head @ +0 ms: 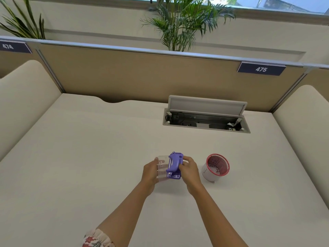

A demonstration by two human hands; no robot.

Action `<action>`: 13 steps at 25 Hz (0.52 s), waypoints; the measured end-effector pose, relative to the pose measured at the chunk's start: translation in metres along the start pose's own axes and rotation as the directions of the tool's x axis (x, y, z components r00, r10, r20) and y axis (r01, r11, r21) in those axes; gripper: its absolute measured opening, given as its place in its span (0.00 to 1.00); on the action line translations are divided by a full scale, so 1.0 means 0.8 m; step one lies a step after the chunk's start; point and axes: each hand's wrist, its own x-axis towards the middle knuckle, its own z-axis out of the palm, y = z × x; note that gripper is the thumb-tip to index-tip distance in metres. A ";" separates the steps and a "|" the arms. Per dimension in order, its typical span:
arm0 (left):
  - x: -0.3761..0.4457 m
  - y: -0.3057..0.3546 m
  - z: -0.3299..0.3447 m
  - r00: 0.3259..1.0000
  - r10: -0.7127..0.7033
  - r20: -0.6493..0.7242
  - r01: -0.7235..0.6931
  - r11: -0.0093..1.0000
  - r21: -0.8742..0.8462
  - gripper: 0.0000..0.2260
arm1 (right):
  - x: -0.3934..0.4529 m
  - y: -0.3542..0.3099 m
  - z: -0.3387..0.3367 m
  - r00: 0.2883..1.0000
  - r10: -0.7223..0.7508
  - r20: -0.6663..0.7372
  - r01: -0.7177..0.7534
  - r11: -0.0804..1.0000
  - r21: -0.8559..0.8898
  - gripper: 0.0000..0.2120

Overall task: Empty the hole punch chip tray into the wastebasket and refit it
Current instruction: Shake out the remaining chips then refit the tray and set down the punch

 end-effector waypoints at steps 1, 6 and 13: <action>0.000 0.001 0.000 1.000 -0.019 -0.002 0.019 1.000 -0.015 0.16 | -0.001 0.003 0.000 1.000 -0.006 0.000 0.006 1.000 0.030 0.15; 0.001 -0.001 0.001 0.999 -0.031 0.014 0.031 0.999 -0.019 0.13 | -0.003 0.011 -0.002 0.998 -0.062 0.004 0.061 0.998 0.032 0.20; 0.001 0.001 -0.002 0.999 -0.030 -0.018 0.029 0.998 -0.052 0.13 | 0.000 0.026 -0.011 0.994 -0.048 -0.095 0.058 0.993 0.104 0.13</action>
